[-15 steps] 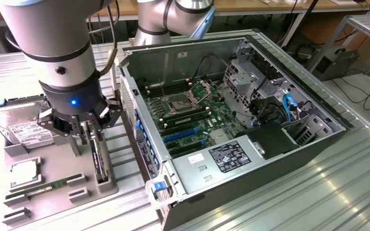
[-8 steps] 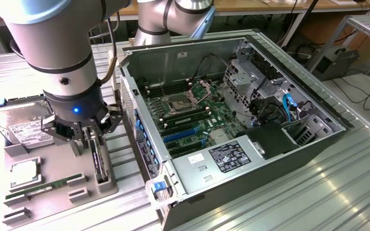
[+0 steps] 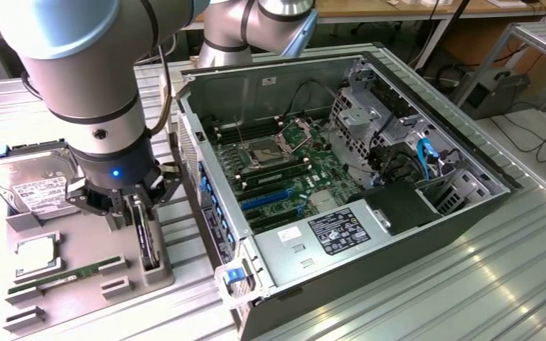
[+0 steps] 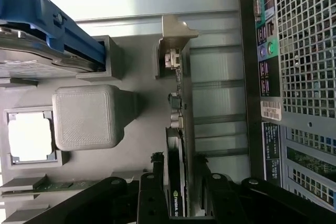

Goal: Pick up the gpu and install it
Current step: 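Pick up the gpu and move the gpu toward the slot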

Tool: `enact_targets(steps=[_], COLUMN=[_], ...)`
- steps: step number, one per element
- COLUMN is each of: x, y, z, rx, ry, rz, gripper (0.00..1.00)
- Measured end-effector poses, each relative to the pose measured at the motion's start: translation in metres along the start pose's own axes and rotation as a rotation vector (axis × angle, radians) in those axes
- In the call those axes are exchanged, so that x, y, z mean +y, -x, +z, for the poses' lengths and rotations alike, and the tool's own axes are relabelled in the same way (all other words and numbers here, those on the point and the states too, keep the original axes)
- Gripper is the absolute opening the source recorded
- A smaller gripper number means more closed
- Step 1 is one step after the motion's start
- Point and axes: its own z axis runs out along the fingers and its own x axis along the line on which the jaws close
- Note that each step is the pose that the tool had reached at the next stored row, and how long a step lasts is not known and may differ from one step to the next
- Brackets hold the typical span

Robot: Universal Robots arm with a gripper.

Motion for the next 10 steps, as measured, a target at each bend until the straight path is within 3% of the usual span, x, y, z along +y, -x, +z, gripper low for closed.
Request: enact_targets(steps=[3, 10], x=[-0.0002, -0.0002], y=[-0.0002, -0.0002], z=[0.0054, 0.0061], rx=[0.0014, 0.0020], ry=[-0.0002, -0.0003], rz=[0.000, 0.002], gripper=[0.36, 0.36])
